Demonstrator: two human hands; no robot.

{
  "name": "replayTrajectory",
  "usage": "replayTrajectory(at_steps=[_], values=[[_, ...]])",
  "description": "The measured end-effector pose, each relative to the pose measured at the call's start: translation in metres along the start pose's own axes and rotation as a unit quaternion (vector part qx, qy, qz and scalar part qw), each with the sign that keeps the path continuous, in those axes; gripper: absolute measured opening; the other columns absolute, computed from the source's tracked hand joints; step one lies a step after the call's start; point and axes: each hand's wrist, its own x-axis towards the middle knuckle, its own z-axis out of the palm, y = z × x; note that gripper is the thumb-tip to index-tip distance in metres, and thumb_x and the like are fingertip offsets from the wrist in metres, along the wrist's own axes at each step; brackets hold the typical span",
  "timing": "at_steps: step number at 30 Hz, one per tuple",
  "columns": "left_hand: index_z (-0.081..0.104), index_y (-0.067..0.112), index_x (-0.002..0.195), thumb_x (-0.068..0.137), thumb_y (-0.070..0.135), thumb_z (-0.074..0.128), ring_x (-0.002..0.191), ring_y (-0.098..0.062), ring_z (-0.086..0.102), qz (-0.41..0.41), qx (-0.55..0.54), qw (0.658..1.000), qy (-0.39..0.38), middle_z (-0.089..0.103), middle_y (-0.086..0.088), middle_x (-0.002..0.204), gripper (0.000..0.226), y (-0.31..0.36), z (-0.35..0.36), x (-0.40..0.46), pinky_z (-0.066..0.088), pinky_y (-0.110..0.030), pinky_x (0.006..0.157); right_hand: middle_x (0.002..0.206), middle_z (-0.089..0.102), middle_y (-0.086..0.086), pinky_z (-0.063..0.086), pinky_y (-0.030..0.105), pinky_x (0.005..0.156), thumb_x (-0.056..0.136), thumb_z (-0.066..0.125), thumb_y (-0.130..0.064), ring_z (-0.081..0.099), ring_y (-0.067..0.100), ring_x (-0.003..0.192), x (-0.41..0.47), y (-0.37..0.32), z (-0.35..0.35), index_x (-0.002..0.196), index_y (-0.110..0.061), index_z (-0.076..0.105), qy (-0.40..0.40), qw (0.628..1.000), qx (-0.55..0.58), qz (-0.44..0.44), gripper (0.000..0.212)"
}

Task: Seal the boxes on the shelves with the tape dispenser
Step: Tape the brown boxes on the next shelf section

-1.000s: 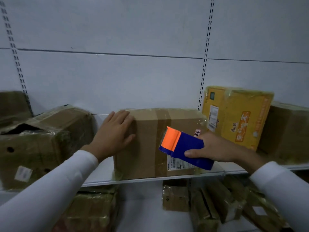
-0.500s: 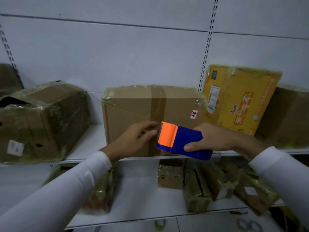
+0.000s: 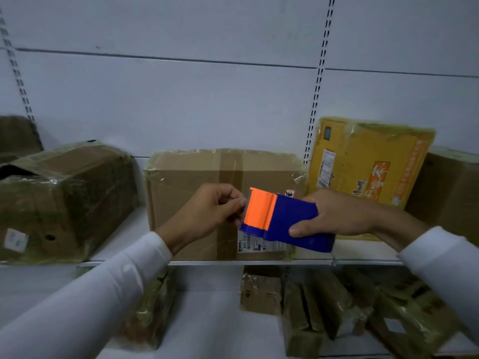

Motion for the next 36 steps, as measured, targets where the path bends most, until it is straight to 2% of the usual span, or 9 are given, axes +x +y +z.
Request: replayTrajectory(at_steps=[2,6,11,17,22,26,30,33,36], values=[[0.064,0.006,0.082,0.093,0.005,0.055,0.056,-0.009,0.063,-0.001,0.003,1.0,0.011,0.068,0.001,0.063,0.014,0.005,0.002,0.004,0.049,-0.016,0.054,0.087,0.075,-0.002,0.058,0.023,0.064,0.075,0.073,-0.056,0.073,0.015,0.079,0.0,-0.001,-0.01,0.097,-0.019,0.065,-0.007,1.0,-0.009,-0.006,0.043],[0.064,0.008,0.081,0.093,0.012,0.057,0.056,-0.013,0.064,0.019,0.06,0.997,0.052,0.068,-0.002,0.066,0.014,0.011,0.007,0.006,0.048,-0.018,0.054,0.082,0.074,-0.007,0.053,0.014,0.058,0.075,0.074,-0.053,0.072,0.01,0.074,-0.001,0.0,-0.029,0.092,-0.021,0.064,-0.022,1.0,-0.012,-0.012,0.037],[0.063,0.014,0.078,0.094,0.014,0.056,0.057,-0.011,0.064,0.007,0.122,0.983,0.137,0.068,0.005,0.065,0.018,0.017,-0.027,-0.003,0.052,-0.017,0.056,0.082,0.075,0.0,0.052,0.017,0.056,0.076,0.073,-0.053,0.073,0.015,0.072,-0.017,0.018,-0.07,0.091,-0.018,0.066,-0.006,0.999,-0.039,0.01,0.039],[0.065,0.015,0.076,0.092,0.024,0.06,0.061,-0.016,0.068,0.002,0.154,0.981,0.121,0.069,-0.002,0.069,0.019,0.022,-0.046,0.003,0.053,-0.021,0.058,0.077,0.074,0.008,0.049,0.022,0.055,0.073,0.073,-0.055,0.071,0.021,0.066,-0.006,0.015,-0.09,0.085,-0.011,0.068,0.001,0.997,-0.069,0.02,0.046],[0.064,0.012,0.072,0.083,0.033,0.065,0.055,-0.015,0.064,0.022,0.142,0.974,0.173,0.067,-0.004,0.062,0.024,0.019,-0.074,0.016,0.051,-0.019,0.054,0.077,0.074,0.003,0.05,0.019,0.056,0.076,0.072,-0.053,0.071,0.016,0.065,0.019,-0.005,-0.093,0.081,-0.02,0.068,-0.012,0.997,-0.08,0.005,0.033],[0.065,0.008,0.073,0.086,0.023,0.067,0.049,-0.013,0.062,0.027,0.153,0.966,0.207,0.067,-0.005,0.061,0.02,0.019,-0.123,0.028,0.048,-0.017,0.05,0.076,0.074,0.0,0.048,0.015,0.053,0.076,0.071,-0.051,0.07,0.011,0.062,0.049,-0.036,-0.102,0.076,-0.033,0.07,-0.015,0.997,-0.071,-0.018,0.019],[0.065,0.007,0.074,0.082,0.032,0.065,0.051,-0.013,0.061,0.008,0.156,0.964,0.217,0.067,-0.004,0.06,0.026,0.007,-0.176,0.026,0.049,-0.019,0.049,0.077,0.074,0.002,0.048,0.016,0.054,0.073,0.074,-0.064,0.069,0.012,0.063,0.08,-0.052,-0.12,0.075,-0.035,0.07,-0.019,0.996,-0.084,-0.006,0.029],[0.065,0.005,0.073,0.077,0.038,0.064,0.05,-0.012,0.061,-0.016,0.152,0.969,0.196,0.067,-0.003,0.059,0.033,-0.008,-0.199,0.026,0.049,-0.019,0.049,0.086,0.076,0.009,0.055,0.027,0.064,0.062,0.076,-0.074,0.073,0.025,0.074,0.093,-0.04,-0.133,0.083,-0.027,0.072,-0.016,0.996,-0.09,0.02,0.052],[0.065,0.005,0.071,0.082,0.033,0.066,0.048,-0.012,0.062,-0.022,0.154,0.97,0.189,0.068,-0.005,0.06,0.03,-0.022,-0.211,0.042,0.047,-0.019,0.048,0.088,0.076,0.01,0.057,0.028,0.066,0.06,0.075,-0.079,0.073,0.027,0.076,0.11,-0.033,-0.145,0.085,-0.027,0.072,-0.004,0.994,-0.101,0.05,0.058]])
